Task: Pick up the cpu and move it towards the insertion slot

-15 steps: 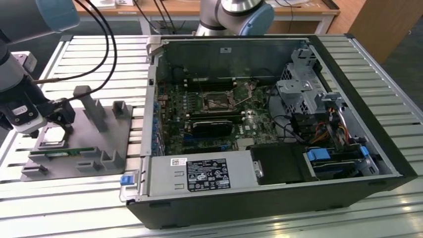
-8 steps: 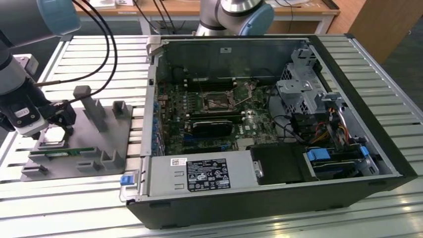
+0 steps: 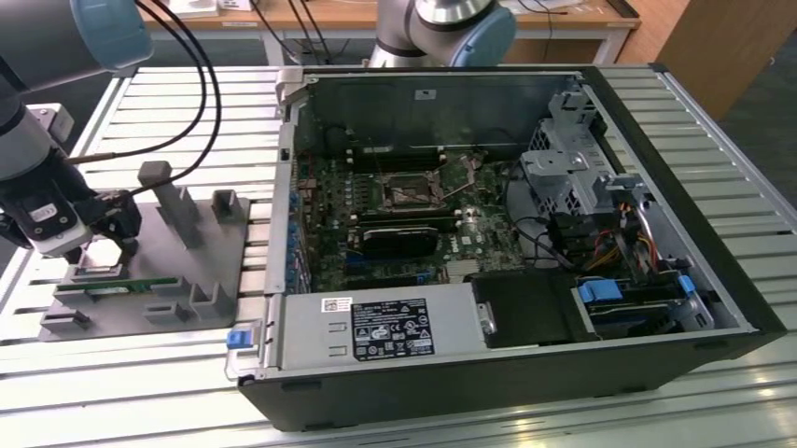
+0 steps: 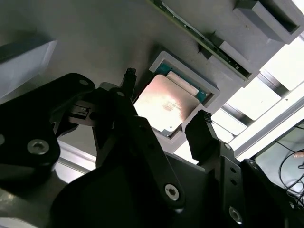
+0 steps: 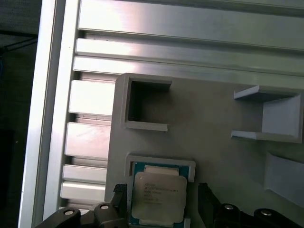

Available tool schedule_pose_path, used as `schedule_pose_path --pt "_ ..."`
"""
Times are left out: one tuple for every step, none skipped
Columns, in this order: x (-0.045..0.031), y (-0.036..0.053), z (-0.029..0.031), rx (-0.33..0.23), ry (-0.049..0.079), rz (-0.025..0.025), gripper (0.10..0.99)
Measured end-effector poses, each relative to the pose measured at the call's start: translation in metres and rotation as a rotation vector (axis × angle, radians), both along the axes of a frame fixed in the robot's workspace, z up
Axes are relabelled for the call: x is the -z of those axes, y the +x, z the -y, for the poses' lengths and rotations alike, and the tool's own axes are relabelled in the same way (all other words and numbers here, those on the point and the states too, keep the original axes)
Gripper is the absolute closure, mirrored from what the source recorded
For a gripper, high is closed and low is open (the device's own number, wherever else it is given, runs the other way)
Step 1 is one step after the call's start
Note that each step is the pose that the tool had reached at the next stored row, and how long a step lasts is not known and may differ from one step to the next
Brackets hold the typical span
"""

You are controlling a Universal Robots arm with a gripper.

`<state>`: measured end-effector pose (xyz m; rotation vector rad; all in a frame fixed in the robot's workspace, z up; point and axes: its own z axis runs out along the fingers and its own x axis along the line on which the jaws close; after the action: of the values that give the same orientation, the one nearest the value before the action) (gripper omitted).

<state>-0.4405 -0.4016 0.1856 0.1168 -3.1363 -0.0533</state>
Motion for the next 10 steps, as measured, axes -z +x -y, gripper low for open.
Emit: schedule_pose_path --pt "0.0003 -0.0004 -0.0002 0.000 0.000 0.0001 0.392" --pt "0.0006 -0.0007 -0.0003 0.000 0.000 0.0001 0.392" --pt "0.0010 -0.0010 -0.0004 0.000 0.000 0.0001 0.392" --pt "0.0014 -0.0012 -0.0006 0.000 0.000 0.0003 0.392" --pt "0.0018 -0.0014 -0.0006 0.000 0.000 0.0003 0.404" --pt "0.0021 -0.0016 -0.0007 0.000 0.000 0.0002 0.404" --pt "0.0025 -0.0018 -0.0007 0.000 0.000 0.0001 0.475" --pt "0.0028 -0.0018 -0.0008 0.000 0.000 0.0000 0.475" --pt "0.0032 -0.0018 -0.0008 0.000 0.000 0.0000 0.475" --pt "0.0035 -0.0019 -0.0009 0.000 0.000 -0.0001 0.475"
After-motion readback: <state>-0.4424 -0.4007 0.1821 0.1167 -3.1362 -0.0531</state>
